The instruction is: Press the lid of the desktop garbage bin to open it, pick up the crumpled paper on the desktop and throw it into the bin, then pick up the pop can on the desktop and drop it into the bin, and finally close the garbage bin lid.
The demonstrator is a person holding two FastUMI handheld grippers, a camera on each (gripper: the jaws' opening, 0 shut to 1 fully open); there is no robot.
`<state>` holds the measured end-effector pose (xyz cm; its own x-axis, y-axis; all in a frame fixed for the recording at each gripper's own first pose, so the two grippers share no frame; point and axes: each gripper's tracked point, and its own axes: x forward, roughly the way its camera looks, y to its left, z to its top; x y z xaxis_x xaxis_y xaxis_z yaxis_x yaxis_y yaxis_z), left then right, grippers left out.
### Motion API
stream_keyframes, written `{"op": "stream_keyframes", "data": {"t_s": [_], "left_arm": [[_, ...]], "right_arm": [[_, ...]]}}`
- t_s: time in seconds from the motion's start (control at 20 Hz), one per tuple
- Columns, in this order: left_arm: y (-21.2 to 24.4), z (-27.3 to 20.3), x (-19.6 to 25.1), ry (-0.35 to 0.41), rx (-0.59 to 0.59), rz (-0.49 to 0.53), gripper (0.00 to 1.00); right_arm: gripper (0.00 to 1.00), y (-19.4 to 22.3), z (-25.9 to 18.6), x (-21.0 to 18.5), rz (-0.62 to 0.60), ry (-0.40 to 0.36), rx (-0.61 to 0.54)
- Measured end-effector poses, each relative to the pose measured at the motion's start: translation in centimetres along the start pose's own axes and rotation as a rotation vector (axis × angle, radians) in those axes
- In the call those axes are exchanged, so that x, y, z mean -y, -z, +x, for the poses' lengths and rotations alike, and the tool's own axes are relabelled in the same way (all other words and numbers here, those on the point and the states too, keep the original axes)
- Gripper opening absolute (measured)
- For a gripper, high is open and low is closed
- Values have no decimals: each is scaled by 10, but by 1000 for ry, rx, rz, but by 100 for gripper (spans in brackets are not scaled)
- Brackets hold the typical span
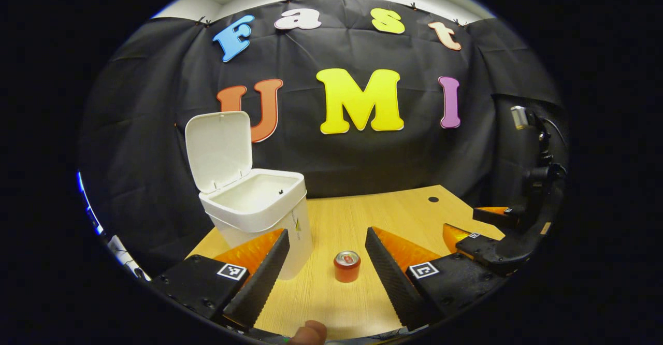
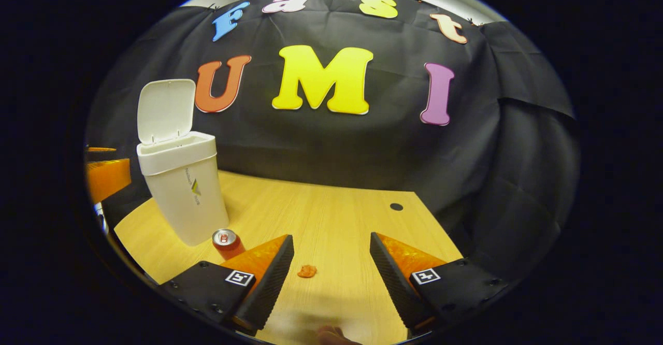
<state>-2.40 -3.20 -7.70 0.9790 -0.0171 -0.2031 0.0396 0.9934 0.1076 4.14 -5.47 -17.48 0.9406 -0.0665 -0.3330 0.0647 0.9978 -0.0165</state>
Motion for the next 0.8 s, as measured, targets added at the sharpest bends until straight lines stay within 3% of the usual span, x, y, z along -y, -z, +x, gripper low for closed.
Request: {"op": "stream_keyframes", "data": {"t_s": [0.35, 0.8], "left_arm": [[30, -14, -11, -51, -60, 16, 98], [61, -13, -9, -99, -125, 20, 99]], "right_arm": [[94, 74, 69, -18, 40, -38, -175], [95, 152, 141, -23, -20, -44, -372]]}}
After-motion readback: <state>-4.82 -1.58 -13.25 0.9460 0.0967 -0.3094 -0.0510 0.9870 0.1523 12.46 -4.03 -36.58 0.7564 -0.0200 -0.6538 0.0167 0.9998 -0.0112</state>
